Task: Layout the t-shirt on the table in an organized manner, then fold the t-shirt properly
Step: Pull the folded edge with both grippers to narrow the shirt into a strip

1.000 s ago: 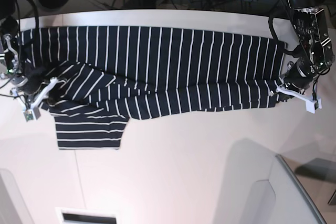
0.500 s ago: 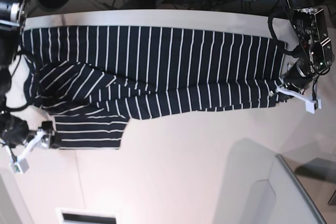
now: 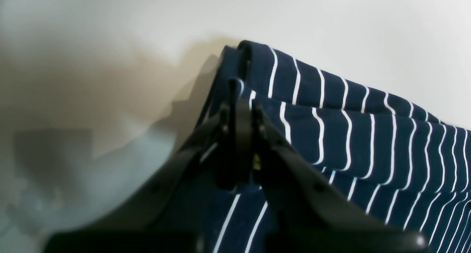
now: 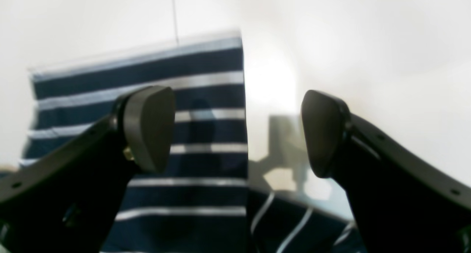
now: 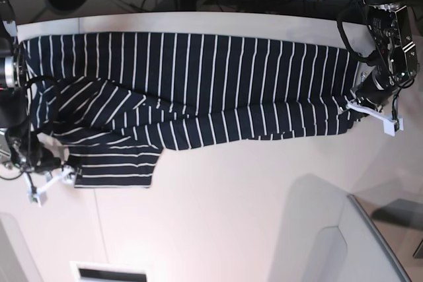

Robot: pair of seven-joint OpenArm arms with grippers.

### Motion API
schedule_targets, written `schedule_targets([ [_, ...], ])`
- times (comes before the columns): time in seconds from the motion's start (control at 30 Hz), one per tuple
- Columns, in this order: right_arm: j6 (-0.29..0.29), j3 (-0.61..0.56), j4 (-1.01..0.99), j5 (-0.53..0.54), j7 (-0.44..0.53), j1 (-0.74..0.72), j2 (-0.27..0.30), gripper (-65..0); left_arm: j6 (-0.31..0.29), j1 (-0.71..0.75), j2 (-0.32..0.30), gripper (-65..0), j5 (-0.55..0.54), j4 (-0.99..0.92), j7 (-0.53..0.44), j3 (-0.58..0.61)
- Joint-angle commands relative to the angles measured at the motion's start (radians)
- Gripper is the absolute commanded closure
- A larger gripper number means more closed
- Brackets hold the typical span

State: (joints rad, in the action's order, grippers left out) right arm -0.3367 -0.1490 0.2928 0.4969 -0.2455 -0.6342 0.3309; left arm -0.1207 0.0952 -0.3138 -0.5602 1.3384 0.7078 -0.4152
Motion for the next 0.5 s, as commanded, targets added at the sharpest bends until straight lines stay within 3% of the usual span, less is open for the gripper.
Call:
schedule_targets([
  [0.0,-0.002,-0.001,0.01,0.009,0.019,-0.023,0.015,-51.0,-0.003,-0.002,-0.018,0.0,-0.008,0.02,-0.02,-0.007],
  [0.4,-0.002,-0.059,0.009,0.009,0.019,0.007,-0.042,-50.4,-0.003,-0.001,-0.018,0.0,-0.008,0.02,-0.02,-0.007],
  [0.47,-0.002,-0.062,0.009,0.009,0.019,0.009,-0.043,-44.1,-0.003,0.001,-0.018,0.0,-0.008,0.02,-0.02,-0.009],
])
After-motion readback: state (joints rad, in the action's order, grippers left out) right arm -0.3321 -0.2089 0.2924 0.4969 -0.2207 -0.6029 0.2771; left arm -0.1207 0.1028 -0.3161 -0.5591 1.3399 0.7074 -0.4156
